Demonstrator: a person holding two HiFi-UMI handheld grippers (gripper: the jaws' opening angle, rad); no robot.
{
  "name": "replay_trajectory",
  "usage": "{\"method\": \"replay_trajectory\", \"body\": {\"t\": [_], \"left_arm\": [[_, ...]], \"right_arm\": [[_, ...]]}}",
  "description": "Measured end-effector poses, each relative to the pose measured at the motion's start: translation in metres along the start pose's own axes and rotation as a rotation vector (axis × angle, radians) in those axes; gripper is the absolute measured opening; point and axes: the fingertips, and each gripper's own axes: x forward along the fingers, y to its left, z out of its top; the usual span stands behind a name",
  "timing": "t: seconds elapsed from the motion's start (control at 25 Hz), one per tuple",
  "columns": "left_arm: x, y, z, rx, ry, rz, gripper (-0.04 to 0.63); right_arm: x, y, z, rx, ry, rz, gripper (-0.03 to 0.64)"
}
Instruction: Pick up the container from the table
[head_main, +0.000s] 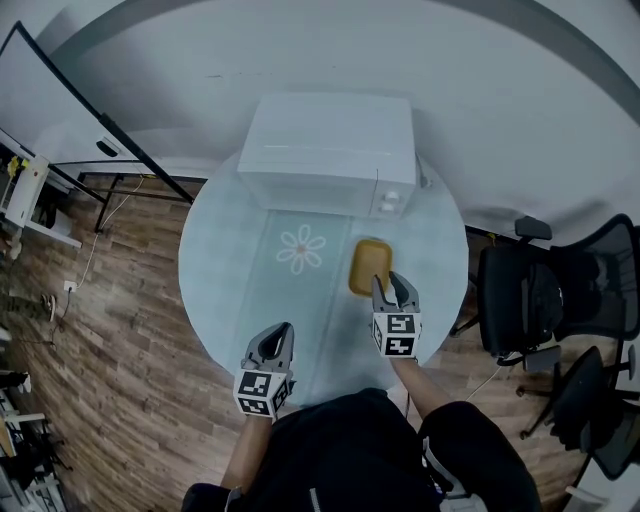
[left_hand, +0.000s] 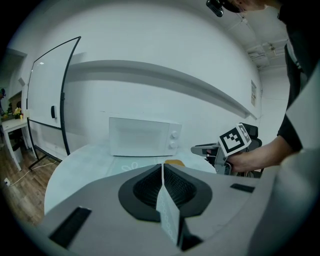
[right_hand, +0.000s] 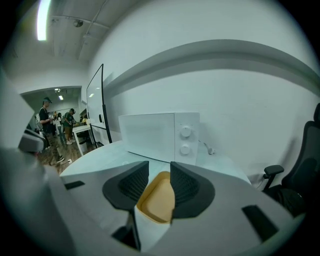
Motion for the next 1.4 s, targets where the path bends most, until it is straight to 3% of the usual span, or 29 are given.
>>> {"method": "replay_trajectory", "body": {"t": [0.52,0.88,1.4], "left_arm": [[0.004,0.005,-0.012,-0.027,0.050,0.036,0.026],[0.007,0.003,-0.019,-0.034,0.075,0.045,0.026],[0.011,0.008,-0.025,-0.036,0.099,0.056,0.026]], "right_arm": [[0.043,-0.040,-0.042,0.009,0.116,-0.079,0.138],[0.068,-0.060,-0.088,0.121,0.276,-0.110,0.138],[0.090,-0.064,-0.129,0.164,0.419,-0.118,0.137]]}}
